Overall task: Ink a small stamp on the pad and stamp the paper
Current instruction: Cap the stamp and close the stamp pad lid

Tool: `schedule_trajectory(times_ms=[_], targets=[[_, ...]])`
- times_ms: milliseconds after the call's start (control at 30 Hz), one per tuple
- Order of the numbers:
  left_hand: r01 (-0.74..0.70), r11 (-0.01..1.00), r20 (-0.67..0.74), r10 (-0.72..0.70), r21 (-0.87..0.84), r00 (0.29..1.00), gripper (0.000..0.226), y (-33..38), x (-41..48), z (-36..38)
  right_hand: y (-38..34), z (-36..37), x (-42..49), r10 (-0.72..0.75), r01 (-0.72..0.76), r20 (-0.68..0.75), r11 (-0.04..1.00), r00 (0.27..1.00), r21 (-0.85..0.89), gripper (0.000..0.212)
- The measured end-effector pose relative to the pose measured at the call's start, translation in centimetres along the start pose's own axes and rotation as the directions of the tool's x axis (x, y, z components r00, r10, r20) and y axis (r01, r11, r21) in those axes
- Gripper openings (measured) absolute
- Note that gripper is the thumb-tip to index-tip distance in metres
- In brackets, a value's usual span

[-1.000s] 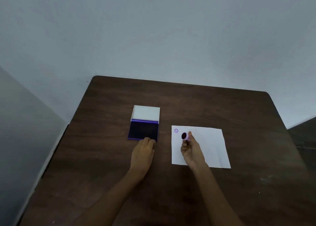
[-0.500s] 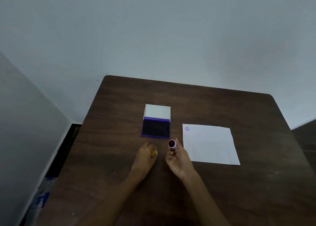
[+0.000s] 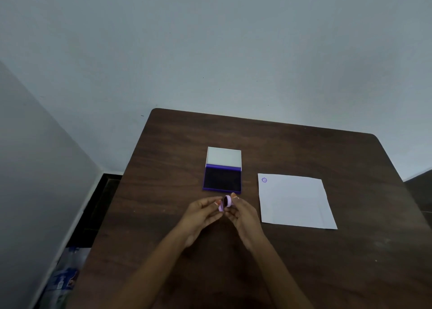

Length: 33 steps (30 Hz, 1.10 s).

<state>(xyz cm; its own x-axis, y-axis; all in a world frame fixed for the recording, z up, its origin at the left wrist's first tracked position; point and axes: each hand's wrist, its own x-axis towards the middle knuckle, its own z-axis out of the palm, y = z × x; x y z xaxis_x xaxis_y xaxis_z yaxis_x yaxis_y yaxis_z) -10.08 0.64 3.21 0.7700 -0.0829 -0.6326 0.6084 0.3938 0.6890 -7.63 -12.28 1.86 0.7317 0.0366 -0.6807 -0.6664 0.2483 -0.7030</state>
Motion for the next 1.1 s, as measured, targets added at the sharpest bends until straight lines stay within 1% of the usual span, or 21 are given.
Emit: schedule_trajectory(times_ms=[100, 167, 233, 300, 400, 600, 667, 700, 767, 867, 900, 1000, 1100], targets=[[0.001, 0.998, 0.002, -0.001, -0.056, 1.000, 0.019, 0.0, 0.0, -0.2, 0.3, 0.1, -0.3, -0.130, 0.127, 0.000, 0.970, 0.992, -0.208, 0.024], [0.006, 0.998, -0.005, -0.006, -0.066, 1.000, 0.018, 0.1, 0.0, -0.3, 0.5, 0.4, -0.5, -0.195, 0.189, 0.004, 0.945, 0.981, -0.269, 0.018], [0.020, 0.998, -0.025, -0.021, -0.054, 0.999, 0.019, 0.2, 0.1, -0.2, 0.4, 0.6, -0.7, -0.217, 0.203, -0.017, 0.936, 0.976, -0.289, 0.017], [0.027, 0.995, -0.013, -0.028, -0.094, 1.000, 0.022, 0.3, 0.2, -0.2, 0.3, 0.7, -0.9, -0.239, 0.222, -0.010, 0.915, 0.971, -0.336, 0.017], [0.027, 0.993, 0.010, -0.026, -0.113, 1.000, 0.018, 0.5, 0.2, -0.2, 0.3, 0.7, -1.1, -0.273, 0.254, -0.007, 0.903, 0.962, -0.346, 0.005], [0.046, 0.990, 0.040, -0.040, -0.137, 0.998, 0.016, 0.4, 0.5, 0.1, 0.4, 0.5, -0.9, -0.308, 0.289, 0.006, 0.884, 0.951, -0.367, 0.012], [0.053, 0.991, 0.033, -0.050, -0.126, 0.998, 0.015, 0.4, 0.5, 0.1, 0.5, 0.4, -0.9, -0.309, 0.287, 0.005, 0.879, 0.951, -0.380, 0.016], [0.057, 0.992, 0.030, -0.053, -0.117, 0.998, 0.015, 0.4, 0.6, 0.2, 0.5, 0.4, -0.9, -0.306, 0.284, 0.002, 0.880, 0.952, -0.382, 0.014], [0.059, 0.992, 0.037, -0.056, -0.109, 0.998, 0.020, 0.4, 0.7, 0.2, 0.5, 0.4, -0.9, -0.303, 0.281, 0.003, 0.879, 0.953, -0.384, 0.013], [0.061, 0.992, 0.045, -0.056, -0.109, 0.997, 0.029, 0.3, 0.9, 0.1, 0.3, 0.2, -0.9, -0.302, 0.286, 0.020, 0.877, 0.953, -0.387, 0.021], [0.060, 0.993, 0.046, -0.055, -0.106, 0.997, 0.031, 0.2, 0.9, 0.1, 0.3, 0.2, -1.0, -0.304, 0.289, 0.024, 0.875, 0.952, -0.389, 0.021], [0.062, 0.994, 0.055, -0.058, -0.092, 0.997, 0.033, 0.2, 1.1, 0.1, 0.2, 0.0, -0.8, -0.310, 0.301, 0.047, 0.857, 0.950, -0.419, 0.010], [0.074, 0.996, 0.027, -0.072, -0.053, 0.997, 0.025, 0.4, 1.1, 0.0, 0.2, -0.3, -0.6, -0.287, 0.285, 0.063, 0.853, 0.956, -0.438, 0.012]])
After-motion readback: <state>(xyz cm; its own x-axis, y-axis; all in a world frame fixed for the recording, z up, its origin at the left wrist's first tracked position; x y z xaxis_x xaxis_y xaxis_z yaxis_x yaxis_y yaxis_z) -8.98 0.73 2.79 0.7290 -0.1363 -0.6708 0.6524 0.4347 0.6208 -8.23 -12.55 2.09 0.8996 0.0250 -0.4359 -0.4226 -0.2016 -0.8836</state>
